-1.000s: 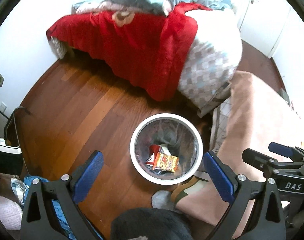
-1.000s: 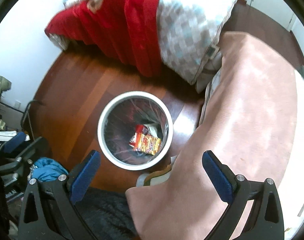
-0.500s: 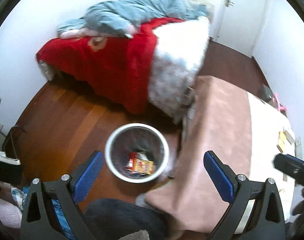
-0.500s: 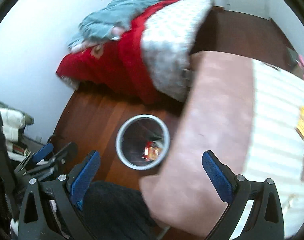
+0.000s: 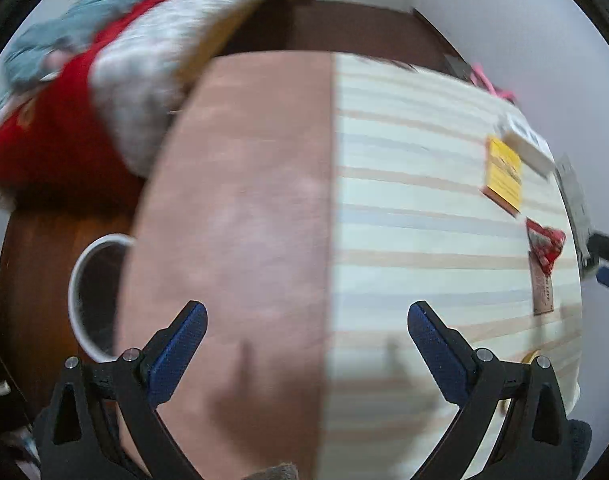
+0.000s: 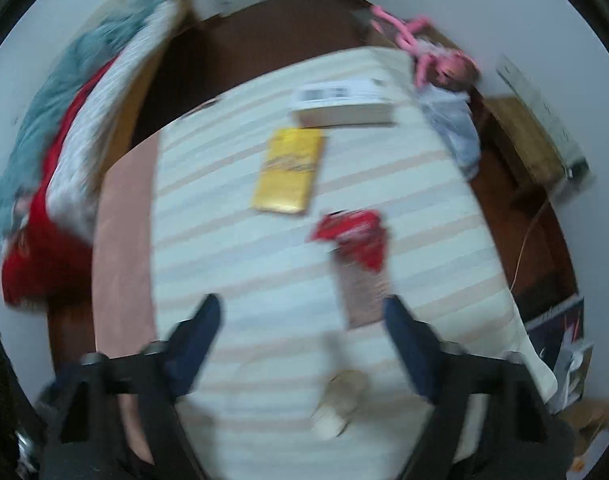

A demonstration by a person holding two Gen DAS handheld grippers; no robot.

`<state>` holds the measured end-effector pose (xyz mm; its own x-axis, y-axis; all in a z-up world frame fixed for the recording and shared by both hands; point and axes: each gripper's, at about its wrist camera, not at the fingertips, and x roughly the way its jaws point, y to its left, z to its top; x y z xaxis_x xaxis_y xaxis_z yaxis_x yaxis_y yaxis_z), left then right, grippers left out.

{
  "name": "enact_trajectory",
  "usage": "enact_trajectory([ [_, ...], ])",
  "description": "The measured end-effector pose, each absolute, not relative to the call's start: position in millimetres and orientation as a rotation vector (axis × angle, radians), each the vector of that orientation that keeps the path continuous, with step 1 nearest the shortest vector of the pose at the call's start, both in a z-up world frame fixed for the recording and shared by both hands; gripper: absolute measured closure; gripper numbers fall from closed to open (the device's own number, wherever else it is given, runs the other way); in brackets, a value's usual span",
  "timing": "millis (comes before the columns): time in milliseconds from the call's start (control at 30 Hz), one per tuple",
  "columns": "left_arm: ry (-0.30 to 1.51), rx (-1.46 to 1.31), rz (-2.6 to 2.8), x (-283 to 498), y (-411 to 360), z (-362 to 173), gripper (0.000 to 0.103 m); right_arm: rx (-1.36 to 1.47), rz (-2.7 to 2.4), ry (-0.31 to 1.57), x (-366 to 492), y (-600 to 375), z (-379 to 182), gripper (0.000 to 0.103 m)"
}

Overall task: Collect trash
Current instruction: 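Grasp the yellow HAOMAO cigarette box with the left tool while the right tool grasps the red candy wrapper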

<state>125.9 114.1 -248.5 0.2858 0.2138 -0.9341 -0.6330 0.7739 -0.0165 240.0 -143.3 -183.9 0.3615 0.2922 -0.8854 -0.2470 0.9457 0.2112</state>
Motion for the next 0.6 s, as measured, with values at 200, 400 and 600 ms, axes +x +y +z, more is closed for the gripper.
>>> enact_trajectory([
  [200, 1.220, -0.358, 0.541, 179.8, 97.4, -261.7, 0.001, 0.060, 0.337, 1.217, 296.3, -140.9, -215.0, 0.028],
  [400, 1.230, -0.316, 0.507, 219.0, 91.7, -260.7, 0.001, 0.078, 0.363, 1.282, 325.1, -138.3, -246.7, 0.052],
  [600, 1.227, -0.289, 0.447, 264.5, 82.5, -256.4, 0.001, 0.082, 0.398, 1.215, 331.0, -152.2, -230.1, 0.079],
])
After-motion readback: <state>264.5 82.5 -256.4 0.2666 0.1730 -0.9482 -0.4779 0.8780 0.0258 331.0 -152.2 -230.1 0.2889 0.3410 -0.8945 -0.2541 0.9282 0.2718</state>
